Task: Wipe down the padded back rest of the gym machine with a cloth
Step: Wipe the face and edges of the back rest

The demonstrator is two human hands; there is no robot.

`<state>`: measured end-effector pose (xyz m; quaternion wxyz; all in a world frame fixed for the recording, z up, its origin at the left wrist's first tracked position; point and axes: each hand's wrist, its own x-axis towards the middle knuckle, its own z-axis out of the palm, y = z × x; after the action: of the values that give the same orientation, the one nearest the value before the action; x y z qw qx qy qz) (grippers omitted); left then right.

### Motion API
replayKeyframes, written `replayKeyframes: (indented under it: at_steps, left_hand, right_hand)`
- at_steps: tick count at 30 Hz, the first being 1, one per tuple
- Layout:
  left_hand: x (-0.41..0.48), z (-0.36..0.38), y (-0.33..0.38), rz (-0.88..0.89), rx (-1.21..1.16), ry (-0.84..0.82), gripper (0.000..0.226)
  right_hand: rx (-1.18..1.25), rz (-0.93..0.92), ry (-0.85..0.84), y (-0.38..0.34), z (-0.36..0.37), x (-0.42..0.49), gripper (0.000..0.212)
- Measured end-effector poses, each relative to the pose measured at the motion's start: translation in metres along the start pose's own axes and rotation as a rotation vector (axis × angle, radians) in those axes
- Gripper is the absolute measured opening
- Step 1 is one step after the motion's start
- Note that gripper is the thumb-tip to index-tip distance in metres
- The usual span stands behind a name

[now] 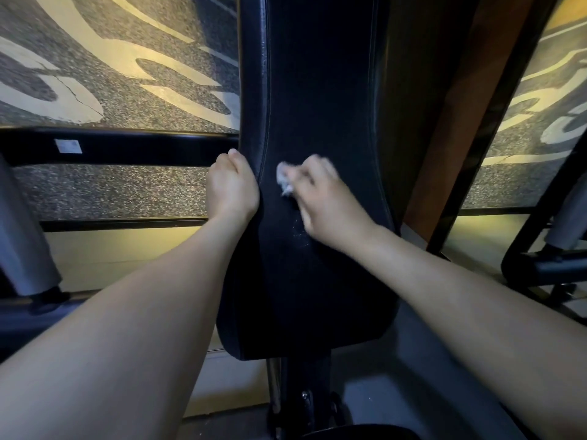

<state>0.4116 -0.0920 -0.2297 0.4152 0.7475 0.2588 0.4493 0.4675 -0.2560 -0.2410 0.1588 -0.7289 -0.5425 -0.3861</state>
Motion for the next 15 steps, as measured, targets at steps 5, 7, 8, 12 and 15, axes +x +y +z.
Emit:
replayKeyframes:
  at_steps: [5, 7, 8, 12, 15]
  left_hand:
    - [0.002, 0.001, -0.002, 0.011, 0.002, 0.003, 0.052]
    - [0.002, 0.001, -0.002, 0.008, 0.001, 0.004, 0.052]
    - [0.002, 0.001, -0.002, 0.007, 0.0, 0.004, 0.052]
    - [0.003, 0.001, -0.001, 0.006, -0.006, 0.007, 0.052]
    - [0.003, 0.001, -0.001, 0.006, -0.01, 0.004, 0.051]
  right_hand:
    - [-0.118, 0.006, 0.022, 0.036, -0.018, 0.018, 0.047]
    - [-0.08, 0.217, 0.161, 0.035, -0.017, 0.031, 0.037]
    - [-0.056, 0.264, 0.195, 0.027, -0.012, 0.033, 0.035]
    - [-0.03, -0.069, -0.038, -0.001, -0.005, 0.023, 0.048]
    - [-0.131, -0.098, -0.06, 0.023, -0.018, 0.046, 0.05]
